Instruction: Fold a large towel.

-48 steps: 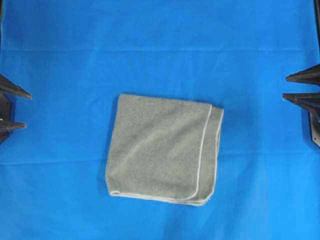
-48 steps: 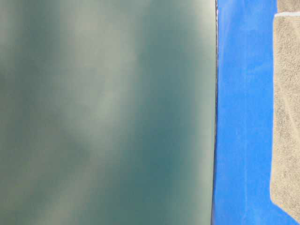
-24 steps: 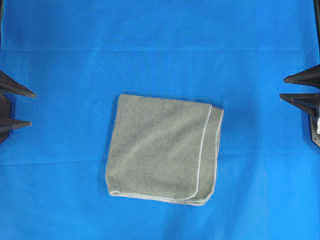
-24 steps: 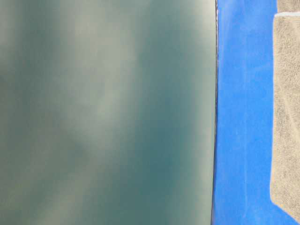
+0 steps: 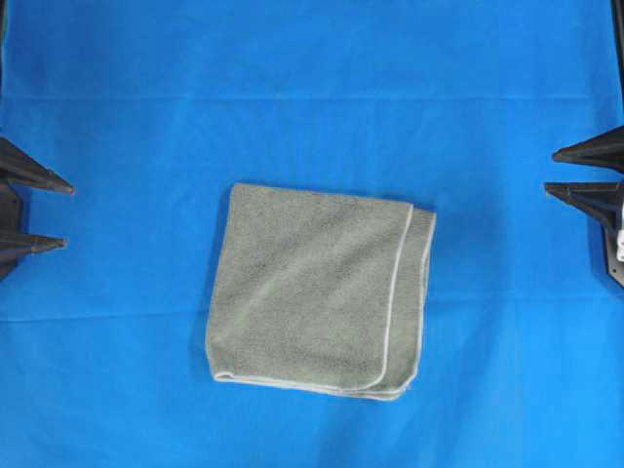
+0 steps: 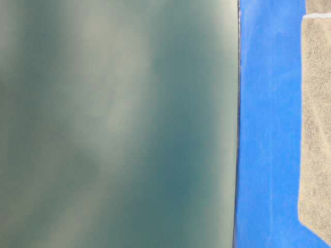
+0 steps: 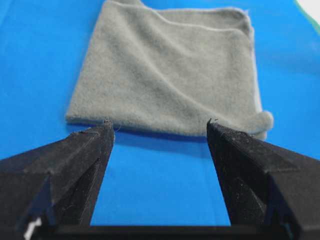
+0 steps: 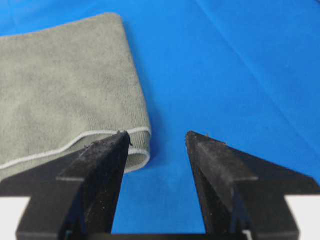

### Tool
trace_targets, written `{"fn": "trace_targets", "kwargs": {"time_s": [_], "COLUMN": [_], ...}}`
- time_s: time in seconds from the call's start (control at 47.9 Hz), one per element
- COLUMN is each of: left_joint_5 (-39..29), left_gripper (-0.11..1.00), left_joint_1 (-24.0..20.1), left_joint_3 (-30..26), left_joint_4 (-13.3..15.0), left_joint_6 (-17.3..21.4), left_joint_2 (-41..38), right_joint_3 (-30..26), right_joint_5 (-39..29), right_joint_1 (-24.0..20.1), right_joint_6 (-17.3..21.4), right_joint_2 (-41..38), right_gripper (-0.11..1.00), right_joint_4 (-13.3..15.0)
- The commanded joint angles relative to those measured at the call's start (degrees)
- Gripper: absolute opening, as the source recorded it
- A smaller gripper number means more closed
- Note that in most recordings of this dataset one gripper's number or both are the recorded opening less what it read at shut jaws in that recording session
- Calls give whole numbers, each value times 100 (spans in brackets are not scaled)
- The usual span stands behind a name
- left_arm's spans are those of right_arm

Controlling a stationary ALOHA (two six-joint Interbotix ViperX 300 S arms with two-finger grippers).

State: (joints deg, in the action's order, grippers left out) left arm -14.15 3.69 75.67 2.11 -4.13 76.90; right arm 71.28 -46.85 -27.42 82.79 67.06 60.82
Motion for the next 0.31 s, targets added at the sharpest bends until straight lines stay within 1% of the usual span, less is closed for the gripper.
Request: {"fn": "trace_targets", "kwargs": {"time_s": [0.0,0.292], "left_joint_5": [26,44], "left_gripper": [72,71], "left_joint_1": [-18,-26], "left_joint_3": [-44,-44], "left_joint_4": [9,9], "left_joint_6": [-9,-9], "left_joint_2": [-105,-114], "right_joint_3": [-105,-132], "right_joint_5": [9,9], "right_joint_1": [0,0], "right_joint_6": [9,9], "right_joint_2": [-97,-167], "right_gripper": [55,55], "right_joint_4": [44,44]}}
